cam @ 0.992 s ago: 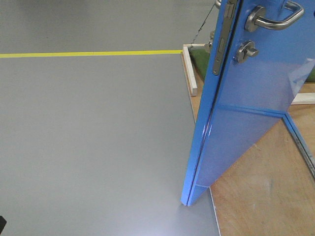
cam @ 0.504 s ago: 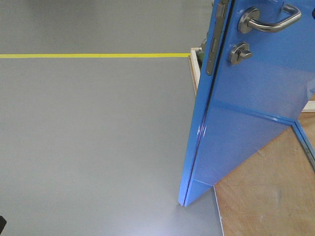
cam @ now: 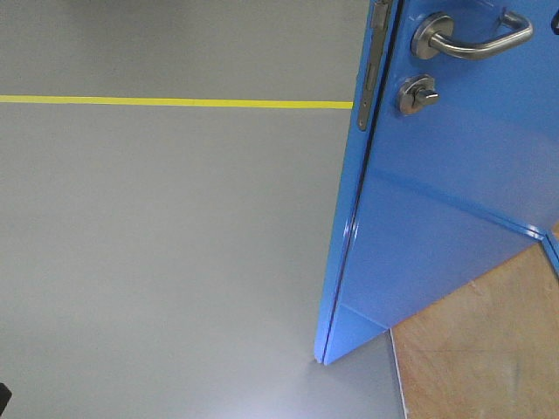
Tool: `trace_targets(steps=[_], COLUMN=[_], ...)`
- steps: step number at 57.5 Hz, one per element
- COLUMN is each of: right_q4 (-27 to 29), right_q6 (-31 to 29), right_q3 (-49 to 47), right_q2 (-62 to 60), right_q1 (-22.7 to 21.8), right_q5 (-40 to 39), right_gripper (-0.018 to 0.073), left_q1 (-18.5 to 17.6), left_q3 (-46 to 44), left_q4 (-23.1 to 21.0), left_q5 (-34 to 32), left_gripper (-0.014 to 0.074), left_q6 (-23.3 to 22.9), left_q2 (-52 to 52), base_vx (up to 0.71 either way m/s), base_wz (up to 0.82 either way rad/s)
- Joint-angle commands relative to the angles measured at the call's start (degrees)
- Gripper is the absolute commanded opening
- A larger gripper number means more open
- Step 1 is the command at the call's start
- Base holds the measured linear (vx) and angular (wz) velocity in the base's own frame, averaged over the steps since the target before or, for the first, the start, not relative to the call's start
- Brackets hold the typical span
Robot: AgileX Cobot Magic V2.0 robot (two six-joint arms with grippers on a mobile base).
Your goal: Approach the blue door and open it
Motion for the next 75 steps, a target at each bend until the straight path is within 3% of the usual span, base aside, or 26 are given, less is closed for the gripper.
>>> trace_targets(steps=[1, 75], right_q4=[0.61, 0.61], right_q6=[-0.64, -0.64], right_q3=[-1.82, -1.82], right_q2=[-1.46, -1.46], right_q1=[0.02, 0.02], right_q5=[-0.34, -0.41], right_gripper=[-0.0001, -0.0001], left_q1=[-0.11, -0.11], left_q3=[-1.41, -1.41], left_q4=[-0.33, -0.33], left_q5=[-5.00, -5.00], left_gripper=[0.0073, 0.0073], left_q6=[-0.37, -0.37], left_q2=[-0.81, -0.81], base_vx=[0.11, 0.12], base_wz=[0.09, 0.06])
